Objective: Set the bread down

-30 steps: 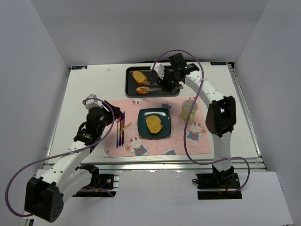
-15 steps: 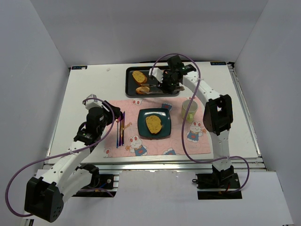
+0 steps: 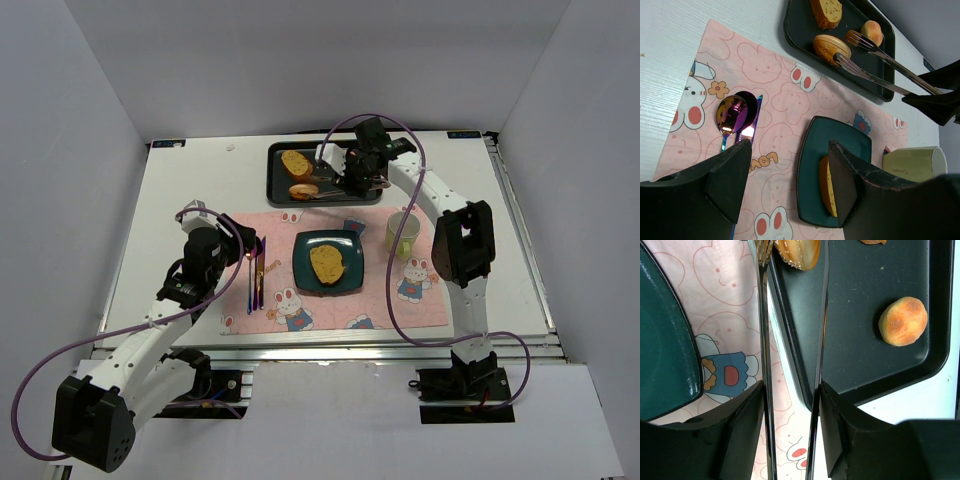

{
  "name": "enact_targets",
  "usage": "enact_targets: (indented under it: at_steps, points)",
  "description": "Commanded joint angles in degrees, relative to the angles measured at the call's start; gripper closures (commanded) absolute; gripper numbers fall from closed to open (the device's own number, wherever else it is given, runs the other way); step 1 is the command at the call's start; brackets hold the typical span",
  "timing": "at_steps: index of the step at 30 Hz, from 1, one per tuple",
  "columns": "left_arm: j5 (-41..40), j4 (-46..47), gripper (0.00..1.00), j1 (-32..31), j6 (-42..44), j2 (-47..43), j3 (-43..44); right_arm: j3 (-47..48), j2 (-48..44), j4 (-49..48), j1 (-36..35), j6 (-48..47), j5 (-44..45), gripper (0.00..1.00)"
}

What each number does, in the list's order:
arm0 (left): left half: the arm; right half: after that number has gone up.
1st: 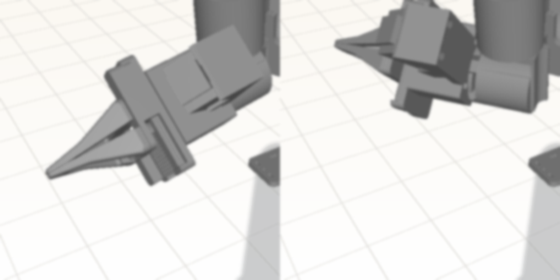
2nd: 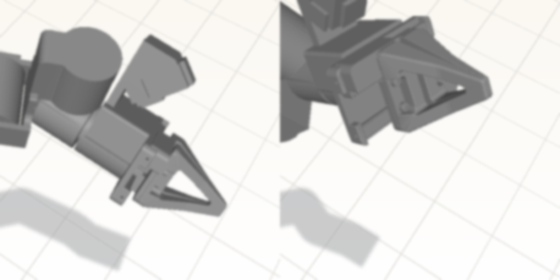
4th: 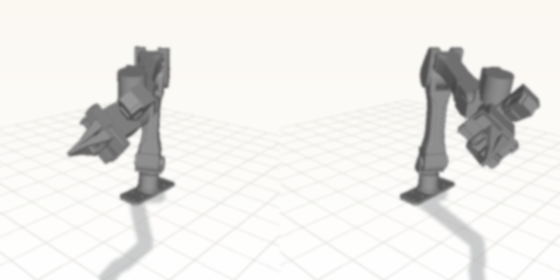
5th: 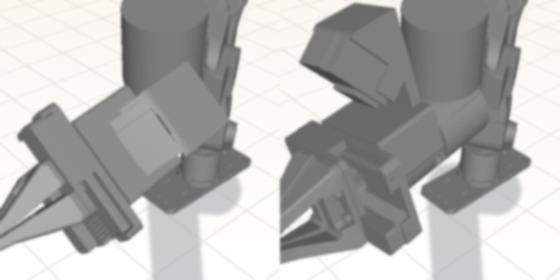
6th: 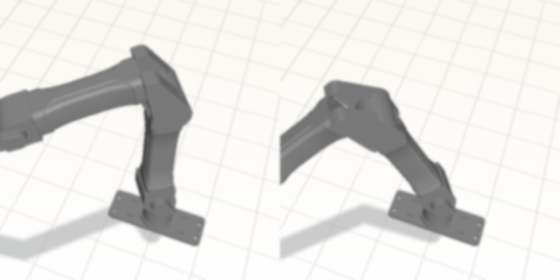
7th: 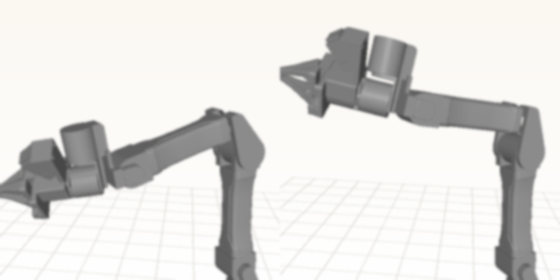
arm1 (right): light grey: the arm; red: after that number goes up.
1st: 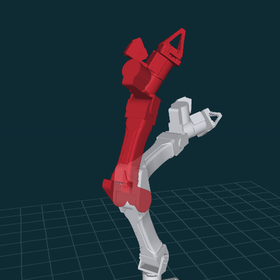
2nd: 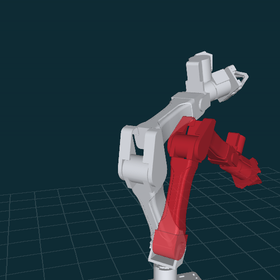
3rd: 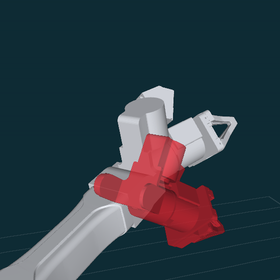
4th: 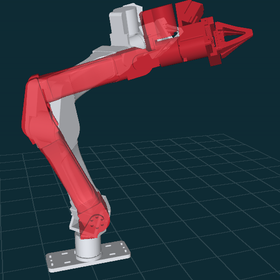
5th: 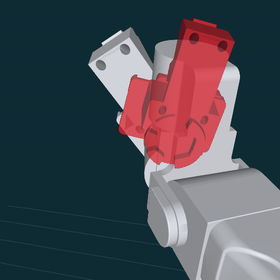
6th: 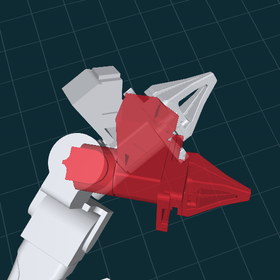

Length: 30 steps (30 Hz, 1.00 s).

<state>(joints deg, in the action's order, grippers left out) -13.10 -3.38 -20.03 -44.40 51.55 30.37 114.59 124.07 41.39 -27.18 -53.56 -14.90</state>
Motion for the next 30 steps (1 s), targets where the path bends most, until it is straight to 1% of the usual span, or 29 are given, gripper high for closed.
enact_targets:
  at_steps: [1,11,20,30]
  points:
    - [-0.78,0.65,0.28,0.26,0.37,-0.75,0.04,1.34,-2.43,-1.93,-0.42,-1.98,0.39,0.48]
    - [-0.96,0.56,0.28,0.26,0.28,-1.1,0.04,3.1,0.03,1.06,-0.86,-4.97,1.1,0.48]
    - [-0.78,0.74,0.28,0.26,0.28,-1.1,-0.13,4.33,0.91,2.03,-0.86,-5.15,1.27,0.48]
    - [-0.96,0.39,0.28,0.26,0.28,-1.1,0.22,8.64,4.95,4.14,-1.03,-5.15,1.71,0.48]
